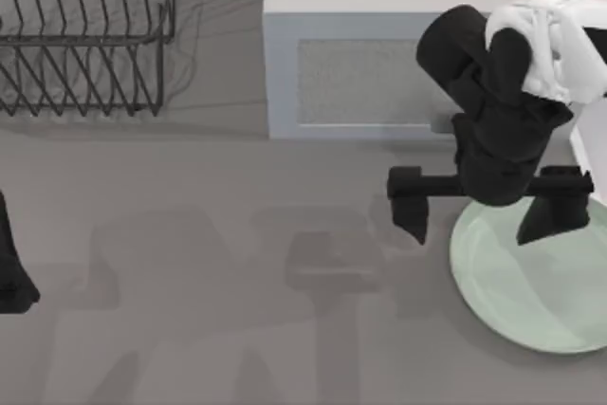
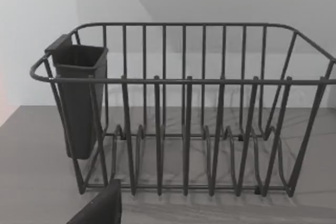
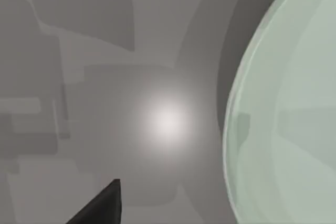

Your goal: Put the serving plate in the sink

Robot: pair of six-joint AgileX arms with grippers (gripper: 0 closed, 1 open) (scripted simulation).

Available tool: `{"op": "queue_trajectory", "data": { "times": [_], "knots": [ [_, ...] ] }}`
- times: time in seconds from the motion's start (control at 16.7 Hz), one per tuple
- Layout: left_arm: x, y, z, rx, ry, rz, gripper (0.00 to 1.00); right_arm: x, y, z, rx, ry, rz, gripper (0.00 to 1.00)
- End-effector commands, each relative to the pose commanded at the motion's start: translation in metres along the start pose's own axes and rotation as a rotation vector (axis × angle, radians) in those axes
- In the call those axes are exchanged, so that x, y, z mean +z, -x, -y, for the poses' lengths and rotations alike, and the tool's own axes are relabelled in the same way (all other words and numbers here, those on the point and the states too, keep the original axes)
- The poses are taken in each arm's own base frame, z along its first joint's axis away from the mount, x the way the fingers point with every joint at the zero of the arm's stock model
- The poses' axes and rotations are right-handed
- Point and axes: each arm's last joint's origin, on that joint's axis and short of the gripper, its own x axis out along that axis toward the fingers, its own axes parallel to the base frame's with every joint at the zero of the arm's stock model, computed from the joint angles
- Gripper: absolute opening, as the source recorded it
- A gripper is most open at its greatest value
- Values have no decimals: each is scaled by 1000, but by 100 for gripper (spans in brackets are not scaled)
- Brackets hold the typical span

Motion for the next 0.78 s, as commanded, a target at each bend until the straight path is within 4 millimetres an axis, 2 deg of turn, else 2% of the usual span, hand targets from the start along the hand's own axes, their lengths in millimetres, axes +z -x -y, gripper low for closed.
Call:
{"op": "queue_trajectory", "data": {
  "times": [0.3,0.42,0.66,0.78],
  "knots": [
    [0,0,0,0,0,0,100,2,-61,-2,11,3,19,100],
    [0,0,0,0,0,0,100,-1,-76,-1,5,3,8,100],
    [0,0,0,0,0,0,100,-2,-79,-1,3,3,5,100],
    [0,0,0,0,0,0,100,-2,-79,-1,3,3,5,85]
  ]
}}
